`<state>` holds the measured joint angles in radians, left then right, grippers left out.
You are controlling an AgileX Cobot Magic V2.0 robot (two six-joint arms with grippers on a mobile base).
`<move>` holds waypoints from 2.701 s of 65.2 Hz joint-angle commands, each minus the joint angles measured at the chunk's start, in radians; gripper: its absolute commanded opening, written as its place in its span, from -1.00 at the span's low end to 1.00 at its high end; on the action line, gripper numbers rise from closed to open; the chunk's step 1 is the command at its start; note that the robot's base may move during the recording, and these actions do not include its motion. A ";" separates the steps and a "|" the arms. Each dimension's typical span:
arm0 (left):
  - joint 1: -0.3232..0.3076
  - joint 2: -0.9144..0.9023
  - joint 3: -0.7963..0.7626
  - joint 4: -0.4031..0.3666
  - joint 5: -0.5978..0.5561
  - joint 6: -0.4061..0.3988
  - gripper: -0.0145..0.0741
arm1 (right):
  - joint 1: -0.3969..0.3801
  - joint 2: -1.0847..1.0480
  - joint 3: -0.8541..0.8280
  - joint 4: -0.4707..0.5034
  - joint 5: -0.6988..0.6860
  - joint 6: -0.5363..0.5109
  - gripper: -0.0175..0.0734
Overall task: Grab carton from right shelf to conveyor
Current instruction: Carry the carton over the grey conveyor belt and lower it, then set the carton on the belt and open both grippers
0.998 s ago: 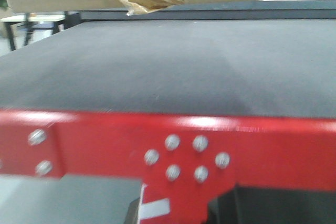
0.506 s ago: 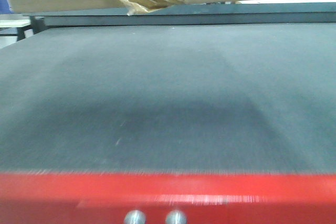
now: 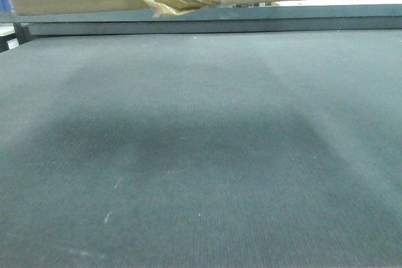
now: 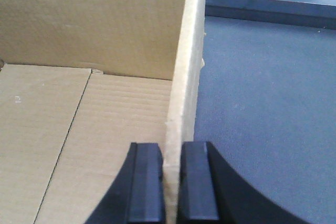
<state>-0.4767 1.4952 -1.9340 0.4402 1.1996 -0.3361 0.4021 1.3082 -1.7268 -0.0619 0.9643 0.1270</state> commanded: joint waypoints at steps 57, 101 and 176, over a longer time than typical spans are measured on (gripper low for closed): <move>0.001 -0.013 -0.008 0.070 -0.001 0.011 -0.71 | -0.003 -0.012 -0.007 -0.040 -0.056 -0.012 -0.77; 0.120 0.052 -0.008 -0.068 -0.001 0.011 -0.71 | -0.003 0.054 -0.005 0.022 -0.061 -0.012 -0.77; 0.192 0.238 0.032 -0.124 -0.043 0.060 0.68 | -0.035 0.335 -0.007 0.021 -0.012 -0.003 0.62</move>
<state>-0.2895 1.7808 -1.8994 0.3128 1.1616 -0.2888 0.3821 1.6884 -1.7320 -0.0255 0.9722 0.1307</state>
